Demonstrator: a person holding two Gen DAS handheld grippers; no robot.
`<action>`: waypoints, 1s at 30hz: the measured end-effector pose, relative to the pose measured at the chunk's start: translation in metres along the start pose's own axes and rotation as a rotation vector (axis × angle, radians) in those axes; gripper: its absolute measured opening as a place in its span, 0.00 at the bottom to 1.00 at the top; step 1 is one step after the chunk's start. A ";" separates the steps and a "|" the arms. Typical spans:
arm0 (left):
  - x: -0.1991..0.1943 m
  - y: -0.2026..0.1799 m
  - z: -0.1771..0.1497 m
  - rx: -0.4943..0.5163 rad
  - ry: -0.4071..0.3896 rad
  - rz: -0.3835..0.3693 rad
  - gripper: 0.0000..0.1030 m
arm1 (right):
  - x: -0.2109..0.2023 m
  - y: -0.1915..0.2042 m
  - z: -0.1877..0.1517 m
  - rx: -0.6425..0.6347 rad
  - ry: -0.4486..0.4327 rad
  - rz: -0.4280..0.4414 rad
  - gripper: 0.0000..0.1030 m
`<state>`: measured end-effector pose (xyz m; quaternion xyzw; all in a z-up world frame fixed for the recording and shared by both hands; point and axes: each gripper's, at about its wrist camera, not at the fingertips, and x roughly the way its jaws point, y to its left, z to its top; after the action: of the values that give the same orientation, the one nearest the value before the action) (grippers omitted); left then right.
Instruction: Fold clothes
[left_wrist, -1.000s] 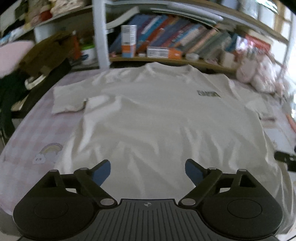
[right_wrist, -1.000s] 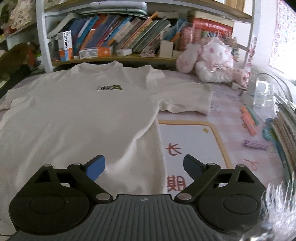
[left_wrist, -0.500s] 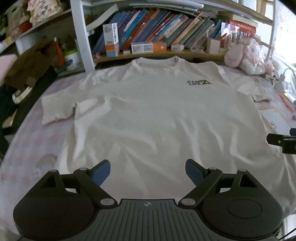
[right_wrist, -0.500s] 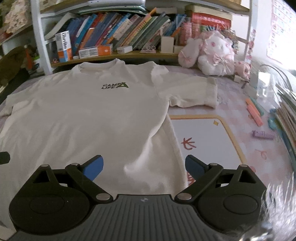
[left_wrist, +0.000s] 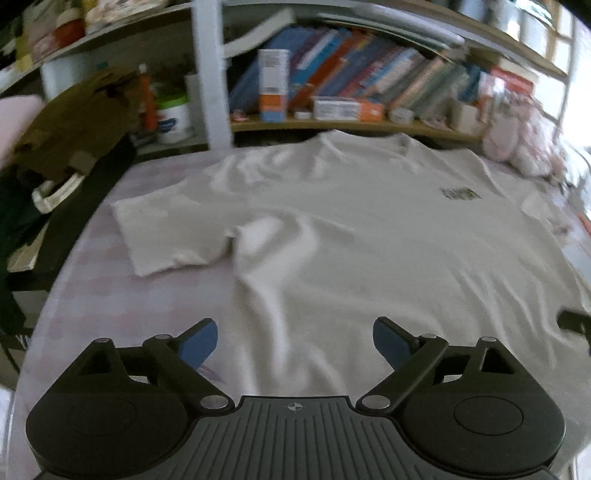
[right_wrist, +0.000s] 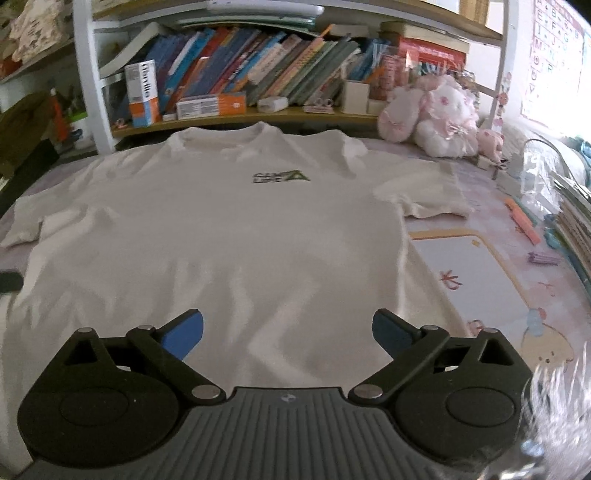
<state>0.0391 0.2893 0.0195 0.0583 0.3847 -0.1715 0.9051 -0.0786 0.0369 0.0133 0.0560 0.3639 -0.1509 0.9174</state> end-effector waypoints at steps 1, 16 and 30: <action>0.003 0.010 0.001 -0.016 -0.005 0.000 0.91 | 0.000 0.007 0.000 -0.008 0.003 -0.001 0.96; 0.068 0.148 0.015 -0.518 0.013 0.013 0.56 | -0.003 0.048 0.006 -0.076 0.039 -0.049 0.96; 0.112 0.188 0.028 -0.880 -0.014 -0.087 0.37 | -0.004 0.050 0.005 -0.077 0.066 -0.086 0.96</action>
<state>0.1968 0.4284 -0.0460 -0.3499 0.4170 -0.0296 0.8383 -0.0624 0.0841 0.0192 0.0100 0.4017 -0.1740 0.8990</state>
